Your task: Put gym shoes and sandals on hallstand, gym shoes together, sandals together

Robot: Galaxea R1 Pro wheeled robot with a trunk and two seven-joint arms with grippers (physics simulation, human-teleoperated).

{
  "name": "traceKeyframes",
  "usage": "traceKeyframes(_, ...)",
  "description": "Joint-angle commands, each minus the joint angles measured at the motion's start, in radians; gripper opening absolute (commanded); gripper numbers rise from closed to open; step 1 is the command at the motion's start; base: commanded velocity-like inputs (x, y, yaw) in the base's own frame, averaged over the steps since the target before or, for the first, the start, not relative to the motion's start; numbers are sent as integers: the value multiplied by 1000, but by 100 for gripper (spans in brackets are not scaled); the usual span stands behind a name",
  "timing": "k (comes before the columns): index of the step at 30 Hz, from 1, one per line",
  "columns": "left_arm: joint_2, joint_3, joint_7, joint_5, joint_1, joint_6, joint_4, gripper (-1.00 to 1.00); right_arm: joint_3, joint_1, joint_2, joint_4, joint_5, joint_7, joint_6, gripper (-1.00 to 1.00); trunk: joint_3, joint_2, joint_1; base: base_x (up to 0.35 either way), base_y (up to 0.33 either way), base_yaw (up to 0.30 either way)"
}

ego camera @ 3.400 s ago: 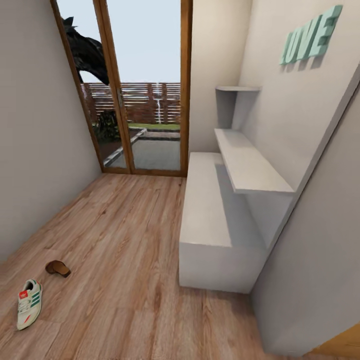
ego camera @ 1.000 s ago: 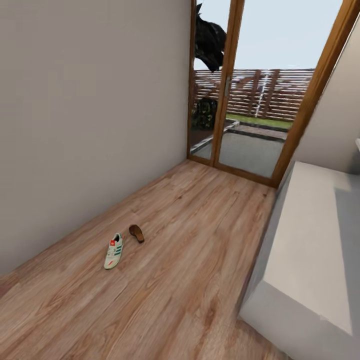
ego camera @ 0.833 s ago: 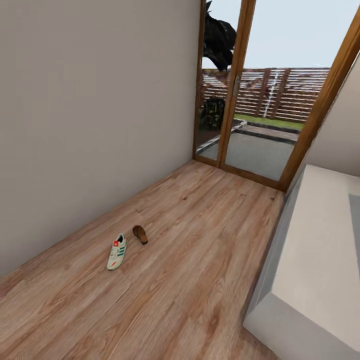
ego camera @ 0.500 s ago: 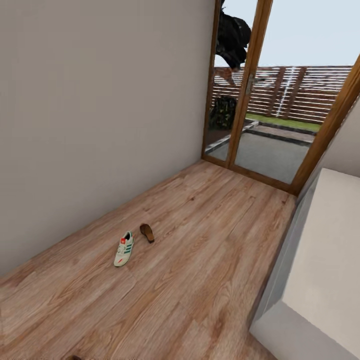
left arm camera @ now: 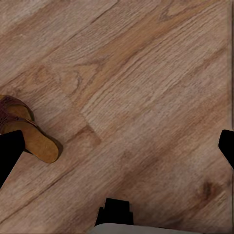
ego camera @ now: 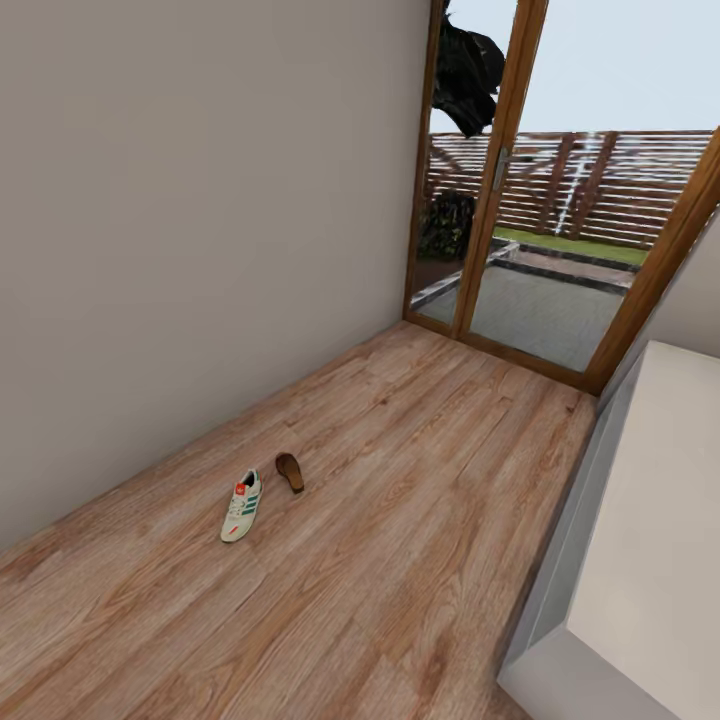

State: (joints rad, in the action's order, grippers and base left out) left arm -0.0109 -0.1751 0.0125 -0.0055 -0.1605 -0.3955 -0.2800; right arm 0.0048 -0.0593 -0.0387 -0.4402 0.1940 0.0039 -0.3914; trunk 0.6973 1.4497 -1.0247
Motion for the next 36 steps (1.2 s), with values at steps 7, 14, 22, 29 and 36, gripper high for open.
traceKeyframes(7, 0, -3, 1, -1, -1, -3, 1, 100, 2, -1, 0, 1, 5, 2, -3, 100, 1, 0, 0, 227, -151, 1)
traceKeyframes(14, 0, -3, 1, -1, -1, -3, 1, 100, 3, -1, -1, 3, 5, 1, -3, 100, 1, 0, 0, 70, -44, 0)
traceKeyframes(22, -1, -3, 1, 1, -1, -3, 1, 100, 4, -1, -1, 4, 7, 0, -4, 100, 1, 0, 0, 61, -4, 0)
traceKeyframes(29, -1, -3, 1, 1, -1, -3, 1, 100, 4, -1, -1, 6, 7, -1, -4, 100, 1, 0, 0, 146, 0, 0)
traceKeyframes(36, -1, -3, 1, 1, -1, -3, 1, 100, 4, -1, -1, 6, 7, -4, -4, 100, 1, 0, 0, 222, 0, 0)
